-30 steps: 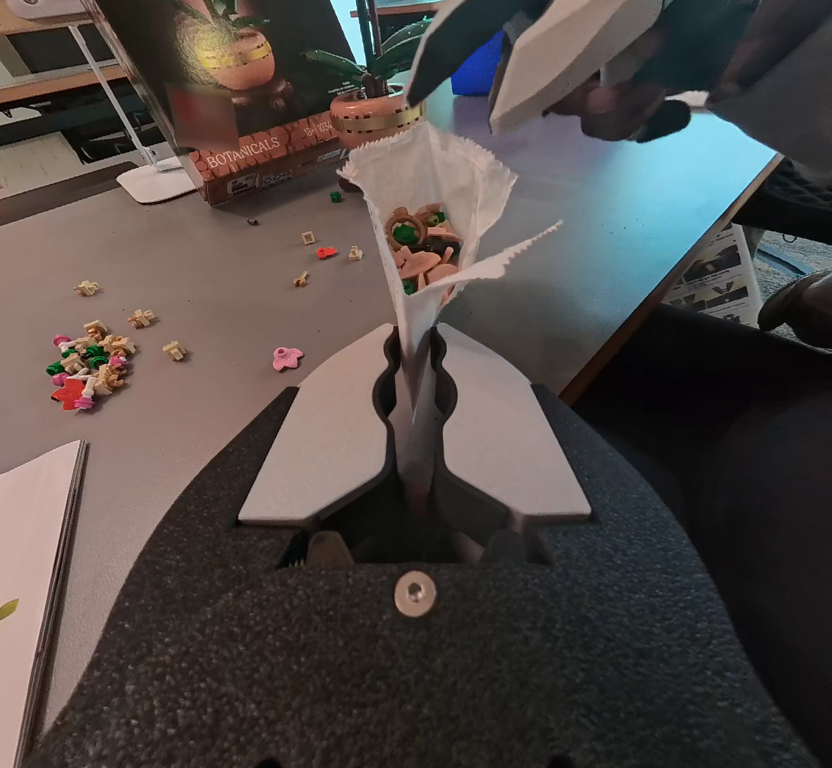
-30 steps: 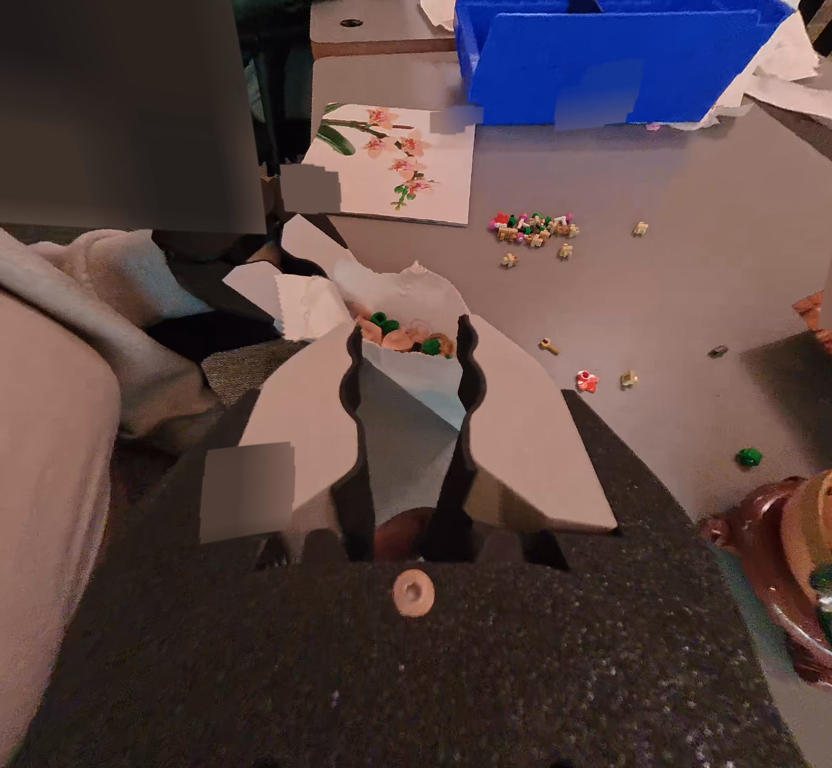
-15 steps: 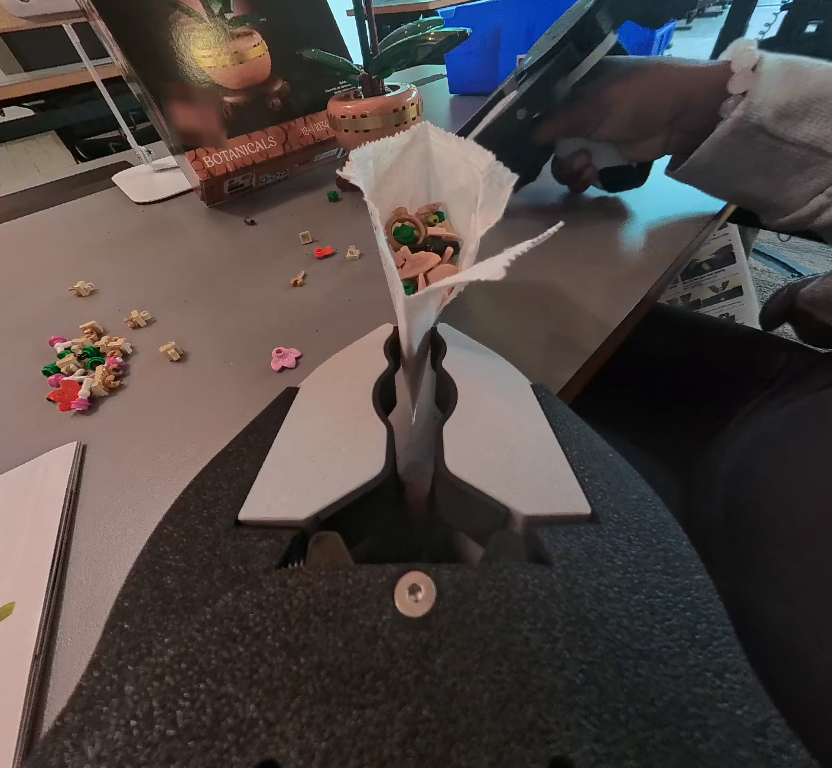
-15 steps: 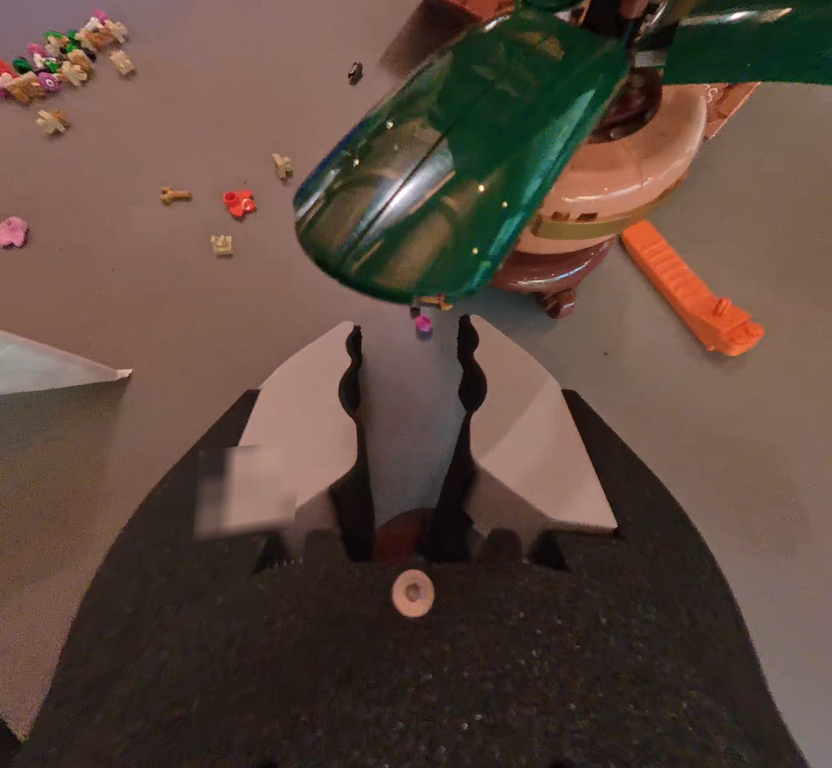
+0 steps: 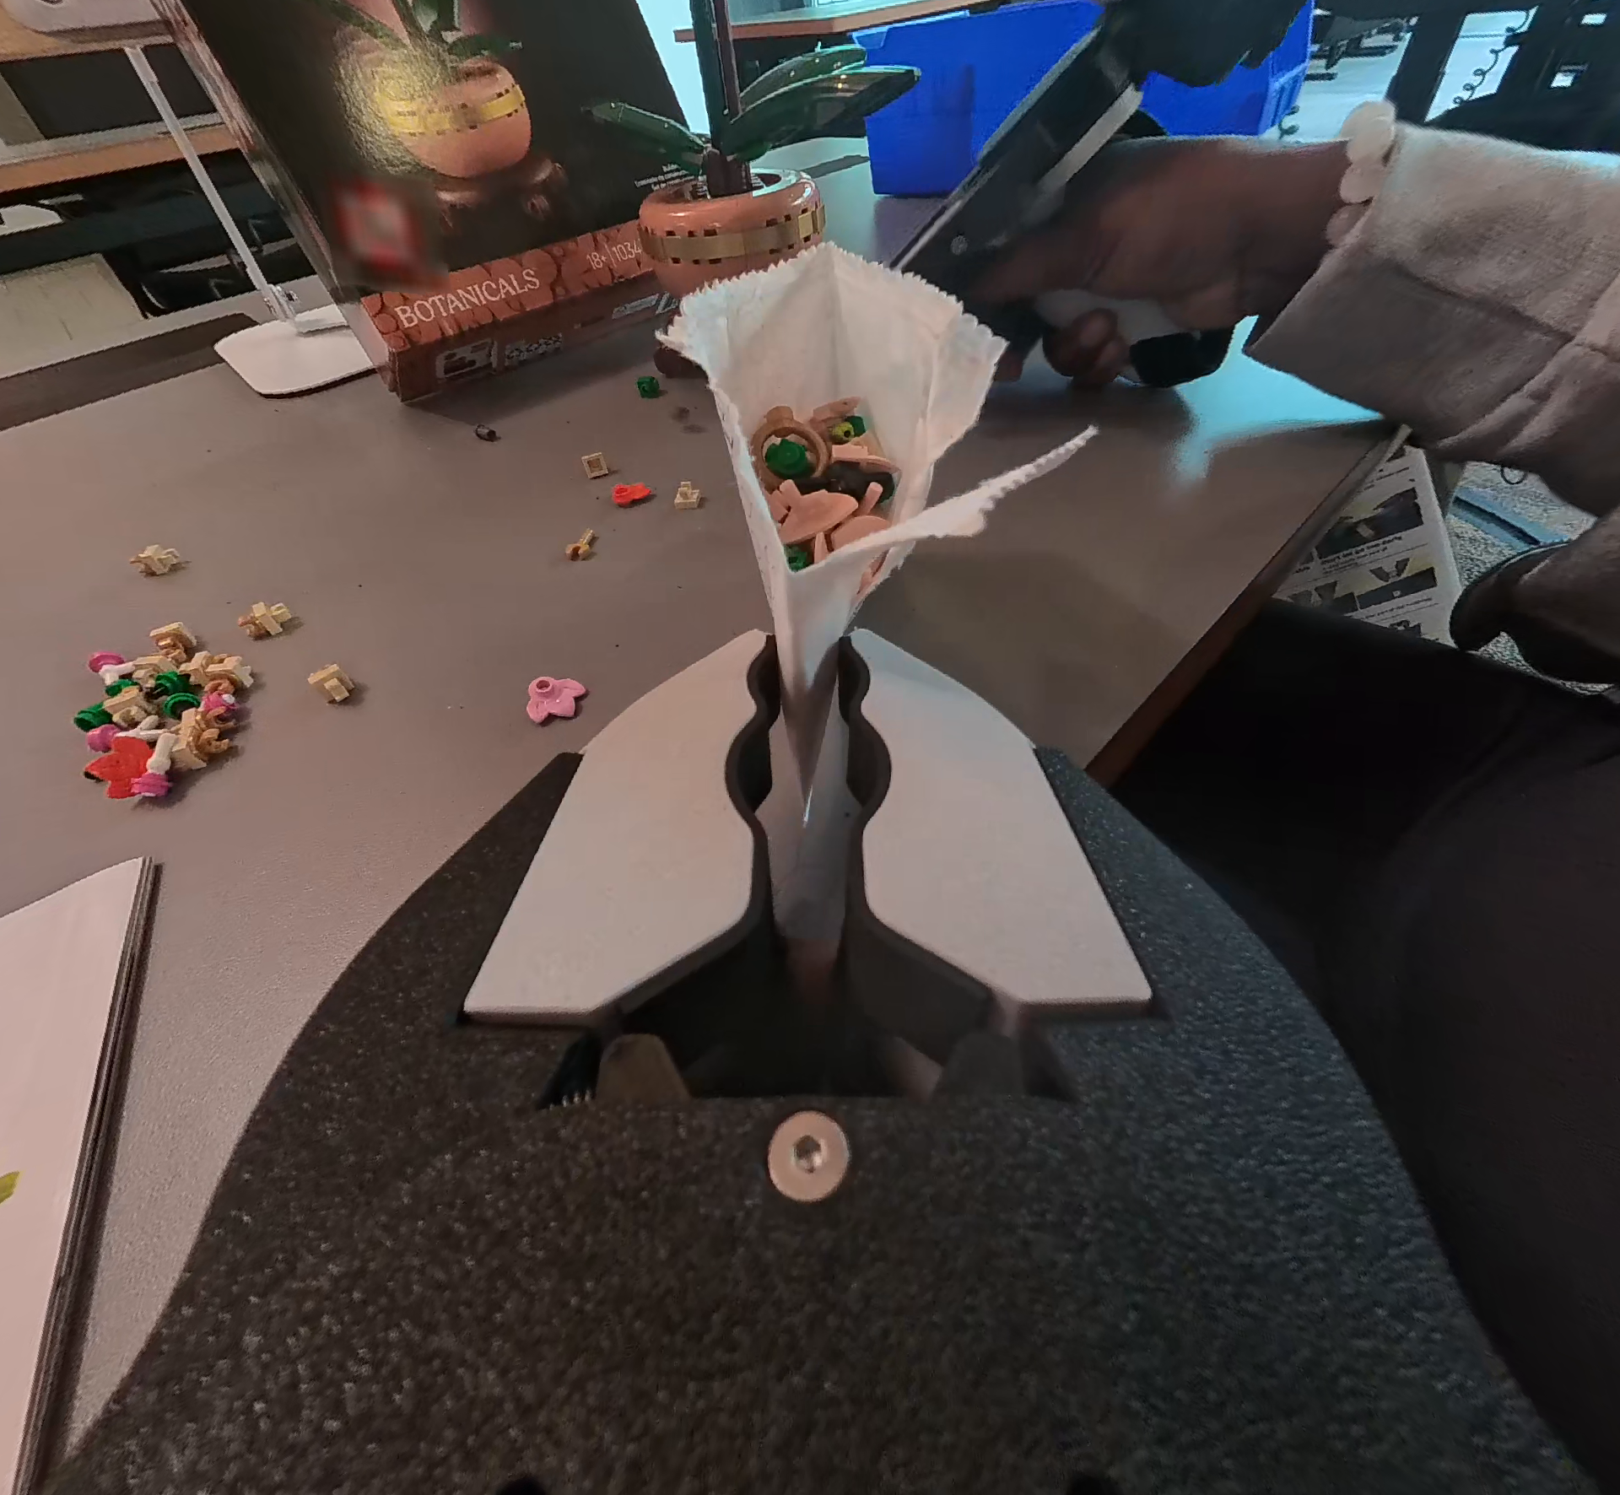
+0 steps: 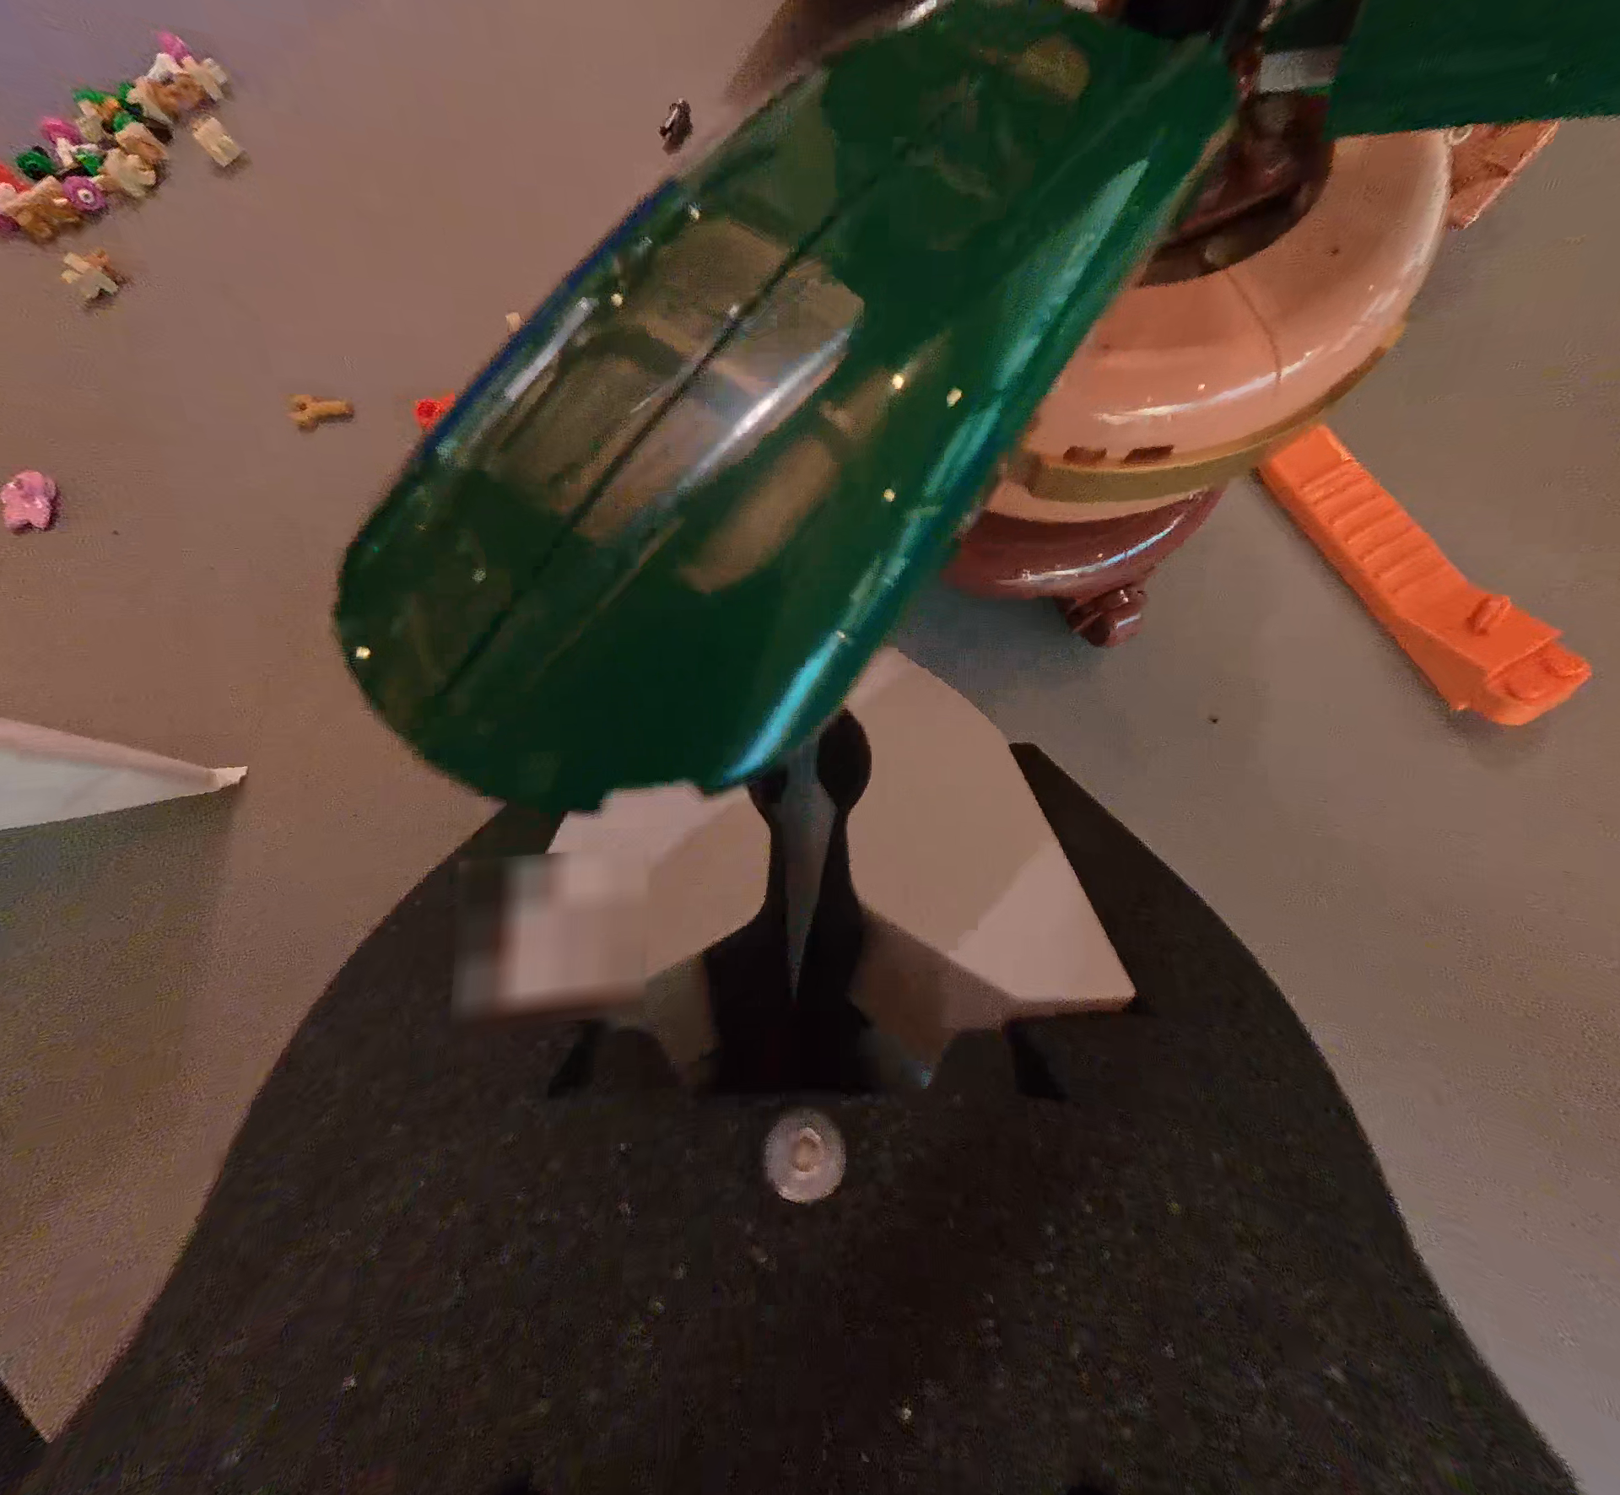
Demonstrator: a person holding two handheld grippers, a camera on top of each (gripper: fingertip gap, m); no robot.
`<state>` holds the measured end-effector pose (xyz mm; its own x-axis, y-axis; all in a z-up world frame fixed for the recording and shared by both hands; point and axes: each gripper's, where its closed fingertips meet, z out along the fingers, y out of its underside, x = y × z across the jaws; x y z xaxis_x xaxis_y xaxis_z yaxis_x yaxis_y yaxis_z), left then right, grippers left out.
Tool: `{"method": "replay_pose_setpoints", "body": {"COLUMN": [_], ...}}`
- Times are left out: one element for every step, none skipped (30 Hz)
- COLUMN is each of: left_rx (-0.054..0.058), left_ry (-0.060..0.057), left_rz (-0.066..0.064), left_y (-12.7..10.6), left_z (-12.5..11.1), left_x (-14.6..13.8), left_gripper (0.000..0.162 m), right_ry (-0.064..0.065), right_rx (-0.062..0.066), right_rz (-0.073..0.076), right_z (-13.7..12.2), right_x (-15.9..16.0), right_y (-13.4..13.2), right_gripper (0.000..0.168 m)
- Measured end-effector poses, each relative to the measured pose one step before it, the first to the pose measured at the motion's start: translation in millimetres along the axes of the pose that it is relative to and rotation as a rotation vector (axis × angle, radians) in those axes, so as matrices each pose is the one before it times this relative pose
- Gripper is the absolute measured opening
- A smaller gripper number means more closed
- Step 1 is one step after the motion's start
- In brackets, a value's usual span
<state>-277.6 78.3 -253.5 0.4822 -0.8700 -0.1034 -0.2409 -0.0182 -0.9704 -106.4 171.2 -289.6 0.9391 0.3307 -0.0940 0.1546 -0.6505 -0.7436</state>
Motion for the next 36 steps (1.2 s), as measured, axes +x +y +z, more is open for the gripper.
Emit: {"method": "replay_pose_setpoints", "body": {"left_rx": [-0.0004, -0.0005, -0.0003, 0.0, 0.0, -0.0003, -0.0005, -0.0007, -0.0008, -0.0007, -0.0007, -0.0006, -0.0003, 0.0001, 0.0001, 0.0001, -0.0001, -0.0001, 0.0001, -0.0002, -0.0009, -0.0011, -0.0001, 0.0009, 0.0009, 0.0005, 0.0005, 0.0002, 0.0002, 0.0004, 0.0005, 0.0001, -0.0005, -0.0007, -0.0002, 0.0001], "left_ry": [-0.0004, -0.0002, -0.0001, 0.0, -0.0001, -0.0003, -0.0005, -0.0006, -0.0005, -0.0004, -0.0001, 0.0003, 0.0004, 0.0002, -0.0001, -0.0001, 0.0002, 0.0002, -0.0004, -0.0012, -0.0012, -0.0007, 0.0001, 0.0006, 0.0006, 0.0005, 0.0002, -0.0001, 0.0001, -0.0003, -0.0006, -0.0006, -0.0004, -0.0003, -0.0009, -0.0012], "left_rz": [0.0006, 0.0002, -0.0004, -0.0004, -0.0001, 0.0003, 0.001, 0.0016, 0.0018, 0.0013, 0.0007, 0.0002, -0.0004, -0.0008, -0.0003, 0.0002, -0.0001, -0.0004, 0.0002, 0.0016, 0.0026, 0.0018, -0.0004, -0.0023, -0.0026, -0.0014, -0.0001, 0.0001, -0.0004, -0.0006, -0.0002, 0.0004, 0.0007, 0.0008, 0.0013, 0.0017], "left_y": [-0.14, -0.01, 0.04, 0.03, -0.06, 0.06, 0.17, 0.17, 0.09, 0.07, -0.04, 0.05, 0.06, -0.02, -0.09, -0.12, -0.19, 0.09, 0.21, 0.19, -0.08, 0.04, 0.01, -0.09, -0.02, 0.04, 0.06, 0.04, -0.22, -0.09, -0.21, -0.05, 0.11, 0.12, -0.04, 0.2], "left_z": [-0.12, 0.22, -0.07, -0.14, 0.32, -0.05, -0.07, -0.05, -0.12, -0.02, -0.03, 0.14, -0.06, -0.2, -0.05, 0.44, 0.36, 0.05, -0.18, 0.07, 0.65, 0.26, 0.09, -0.33, -0.12, 0.18, -0.03, 0.02, -0.23, 0.25, 0.39, 0.14, -0.1, -0.79, -0.32, 0.38], "left_x": [-0.02, 0.11, 0.11, 0.07, -0.18, -0.2, -0.04, 0.04, 0.11, -0.01, 0.06, -0.11, -0.06, -0.38, -0.13, -0.01, 0.13, 0.2, 0.17, -0.11, -0.04, -0.02, -0.13, -0.09, -0.19, -0.22, -0.01, 0.21, 0.37, 0.82, 0.48, -0.14, -0.38, 0.16, 0.08, -0.18], "left_gripper": [0.012, 0.012, 0.012, 0.012, 0.012, 0.012, 0.012, 0.012, 0.012, 0.012, 0.012, 0.012, 0.012, 0.012, 0.012, 0.012, 0.012, 0.012, 0.012, 0.012, 0.012, 0.012, 0.012, 0.012, 0.012, 0.012, 0.012, 0.012, 0.012, 0.012, 0.012, 0.012, 0.012, 0.012, 0.012, 0.012], "right_ry": [-0.0033, -0.0053, -0.0104, -0.0201, -0.027, -0.014, 0.0041, 0.0088, 0.0177, 0.0133, -0.0002, -0.0054, -0.0008, -0.0107, -0.0162, -0.0144, -0.0137, -0.0034, 0.0116, 0.0092, -0.0024, -0.0096, -0.0103, -0.0061, -0.003, -0.0001, 0.0002, -0.0206, -0.0488, -0.0644, -0.0655, -0.0603, -0.0555, -0.0434, -0.0336, -0.026], "right_rx": [-0.0022, -0.0014, -0.002, -0.0055, -0.0078, -0.0048, 0.0031, 0.0137, 0.0113, 0.0006, -0.0062, -0.0012, -0.0025, -0.0077, -0.0002, 0.0138, 0.0126, -0.0026, -0.0112, -0.0109, -0.0068, 0.0087, -0.0011, -0.003, -0.0035, -0.0046, 0.001, 0.0247, 0.0468, 0.0565, 0.069, 0.0756, 0.0708, 0.0587, 0.043, 0.0188], "right_rz": [-0.0034, -0.0053, -0.0028, 0.0016, -0.0013, -0.0041, -0.0112, -0.0271, -0.0249, -0.0202, -0.0183, -0.0138, -0.0086, -0.0107, -0.008, -0.0011, 0.0015, -0.0016, 0.0011, 0.0021, 0.0032, 0.0155, 0.017, 0.0157, 0.0083, 0.0021, -0.0039, -0.003, 0.0053, 0.008, -0.0015, -0.0181, -0.0333, -0.0397, -0.04, -0.0426], "right_z": [-3.55, -2.99, -3.2, -3.08, -2.33, -1.95, -1.66, -1.75, -2.54, -2.38, -2.98, -2.93, -2.81, -2.62, -2.25, -0.8, 1.79, 2.97, 3.38, 3.51, 3.06, 2.17, 1.56, -0.83, -0.4, -1.29, -2.12, -3.46, -4.73, -5.87, -5.06, -2.83, 0.18, 3.57, 6.22, 7.68], "right_x": [-0.07, -1.6, -2.47, -3.97, -5.04, -2.95, -0.23, 0.93, 3.08, 3.45, 2.57, 1.89, 2.56, 0.73, -0.46, -1.12, -1.67, -0.03, 2.25, 1.79, -0.01, -1.07, -0.57, 0.11, 0.08, -0.2, -0.96, -5.13, -11.23, -16.13, -19.24, -20.8, -21.4, -19.25, -16.39, -13.05], "right_y": [2.61, 2.79, 3.16, 3.13, 2.95, 2.48, 0.78, -1.19, -1.15, -0.58, 0.66, 0.45, 1.23, 2.38, 1.59, -0.65, -1.12, 0.01, 0.99, 0.82, 0.78, -1.28, -0.54, 0.32, 0.46, 1.2, 1.22, -1.87, -5.89, -9.65, -13.36, -15.57, -15.51, -13.84, -11.02, -6.7], "right_gripper": [0.001, 0.0, 0.0, 0.0, 0.0, 0.002, 0.004, 0.007, 0.014, 0.023, 0.025, 0.025, 0.025, 0.025, 0.025, 0.024, 0.022, 0.021, 0.02, 0.019, 0.018, 0.014, 0.008, 0.007, 0.006, 0.006, 0.006, 0.006, 0.006, 0.006, 0.006, 0.006, 0.006, 0.006, 0.006, 0.006]}}
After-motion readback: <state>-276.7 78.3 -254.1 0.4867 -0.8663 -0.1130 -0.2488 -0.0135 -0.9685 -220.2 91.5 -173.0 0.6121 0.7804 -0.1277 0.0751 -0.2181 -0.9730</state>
